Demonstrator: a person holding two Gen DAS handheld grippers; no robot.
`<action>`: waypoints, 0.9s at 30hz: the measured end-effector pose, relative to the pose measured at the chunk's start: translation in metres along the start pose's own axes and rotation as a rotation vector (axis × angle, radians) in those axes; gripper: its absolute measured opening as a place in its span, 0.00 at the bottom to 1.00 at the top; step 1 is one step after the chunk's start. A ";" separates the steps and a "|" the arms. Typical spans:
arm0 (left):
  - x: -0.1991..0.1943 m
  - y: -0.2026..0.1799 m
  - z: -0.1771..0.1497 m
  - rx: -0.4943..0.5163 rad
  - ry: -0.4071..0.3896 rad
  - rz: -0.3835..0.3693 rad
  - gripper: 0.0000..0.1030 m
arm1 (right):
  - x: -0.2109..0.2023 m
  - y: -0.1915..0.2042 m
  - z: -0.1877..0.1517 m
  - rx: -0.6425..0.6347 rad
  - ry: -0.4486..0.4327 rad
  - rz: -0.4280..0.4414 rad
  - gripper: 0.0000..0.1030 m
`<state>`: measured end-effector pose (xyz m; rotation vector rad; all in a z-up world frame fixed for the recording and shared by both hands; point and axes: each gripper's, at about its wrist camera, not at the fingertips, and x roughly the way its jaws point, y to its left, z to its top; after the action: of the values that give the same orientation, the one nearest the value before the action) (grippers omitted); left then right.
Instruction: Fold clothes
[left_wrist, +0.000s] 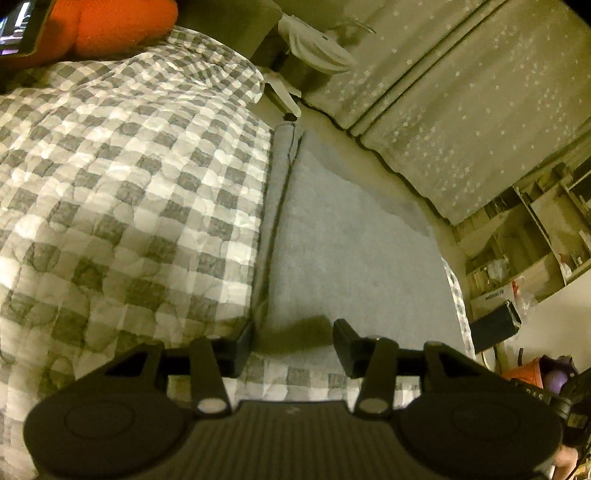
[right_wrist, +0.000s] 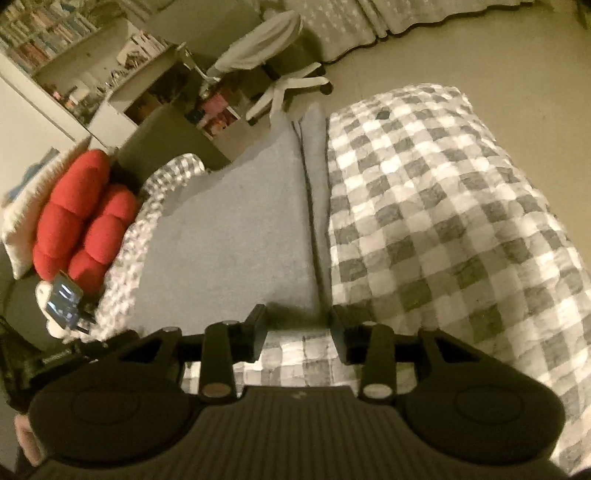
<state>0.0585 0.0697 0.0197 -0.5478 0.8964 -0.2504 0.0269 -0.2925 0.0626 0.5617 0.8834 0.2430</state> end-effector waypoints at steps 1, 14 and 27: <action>0.001 0.000 -0.001 0.000 -0.003 -0.001 0.46 | 0.001 0.001 0.000 0.005 -0.002 0.000 0.42; 0.002 -0.023 -0.001 0.142 -0.025 0.107 0.12 | 0.009 0.021 -0.002 -0.090 -0.060 -0.091 0.15; -0.053 -0.013 -0.013 0.166 -0.051 0.081 0.00 | -0.025 0.043 -0.025 -0.157 -0.135 -0.081 0.13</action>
<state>0.0162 0.0764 0.0557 -0.3620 0.8378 -0.2343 -0.0074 -0.2583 0.0903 0.3906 0.7471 0.1970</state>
